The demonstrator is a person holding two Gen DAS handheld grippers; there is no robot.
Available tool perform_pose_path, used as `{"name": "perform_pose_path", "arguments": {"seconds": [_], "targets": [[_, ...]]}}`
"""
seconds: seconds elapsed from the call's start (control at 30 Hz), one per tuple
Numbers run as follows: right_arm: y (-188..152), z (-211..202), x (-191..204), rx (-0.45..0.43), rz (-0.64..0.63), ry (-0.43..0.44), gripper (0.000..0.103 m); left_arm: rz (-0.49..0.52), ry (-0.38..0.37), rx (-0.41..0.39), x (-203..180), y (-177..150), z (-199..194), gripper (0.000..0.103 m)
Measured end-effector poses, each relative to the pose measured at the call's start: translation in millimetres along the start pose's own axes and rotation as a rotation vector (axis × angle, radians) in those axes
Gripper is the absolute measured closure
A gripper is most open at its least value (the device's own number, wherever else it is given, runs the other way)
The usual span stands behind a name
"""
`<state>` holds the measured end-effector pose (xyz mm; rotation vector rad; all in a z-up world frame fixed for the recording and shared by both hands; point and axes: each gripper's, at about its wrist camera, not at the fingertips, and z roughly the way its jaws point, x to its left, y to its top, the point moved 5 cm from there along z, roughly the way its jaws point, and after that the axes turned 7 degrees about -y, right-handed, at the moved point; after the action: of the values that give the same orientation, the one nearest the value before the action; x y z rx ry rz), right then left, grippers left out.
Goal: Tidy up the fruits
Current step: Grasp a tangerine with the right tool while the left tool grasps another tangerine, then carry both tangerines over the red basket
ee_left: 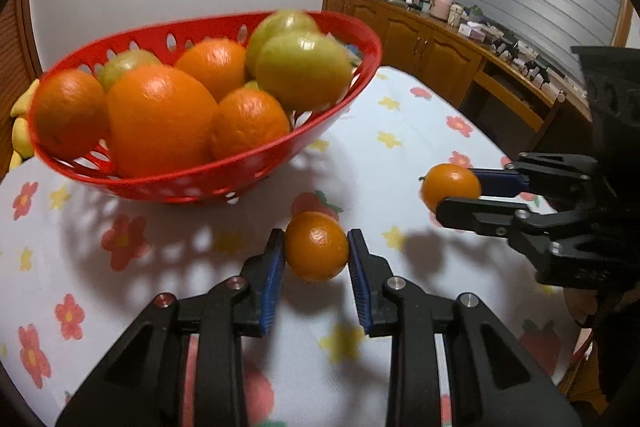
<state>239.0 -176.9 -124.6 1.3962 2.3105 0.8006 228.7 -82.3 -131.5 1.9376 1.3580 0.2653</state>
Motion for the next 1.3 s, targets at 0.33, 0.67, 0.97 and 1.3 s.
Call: {"name": "perform_pose_path", "arguments": {"seconds": [0.33, 0.67, 0.97, 1.3], "targets": [[18, -29, 17, -0.065, -0.030, -0.002, 0.070, 0.016, -0.001, -0.107, -4, 17, -50, 0.074], [49, -41, 21, -0.112, -0.062, -0.004, 0.070, 0.032, 0.024, -0.168, 12, 39, -75, 0.074], [97, -31, 23, -0.142, -0.100, 0.012, 0.070, 0.022, 0.063, -0.196, 42, 70, -83, 0.074], [140, 8, 31, -0.117, -0.153, 0.034, 0.070, -0.009, 0.083, -0.191, 78, 94, -70, 0.074]]}}
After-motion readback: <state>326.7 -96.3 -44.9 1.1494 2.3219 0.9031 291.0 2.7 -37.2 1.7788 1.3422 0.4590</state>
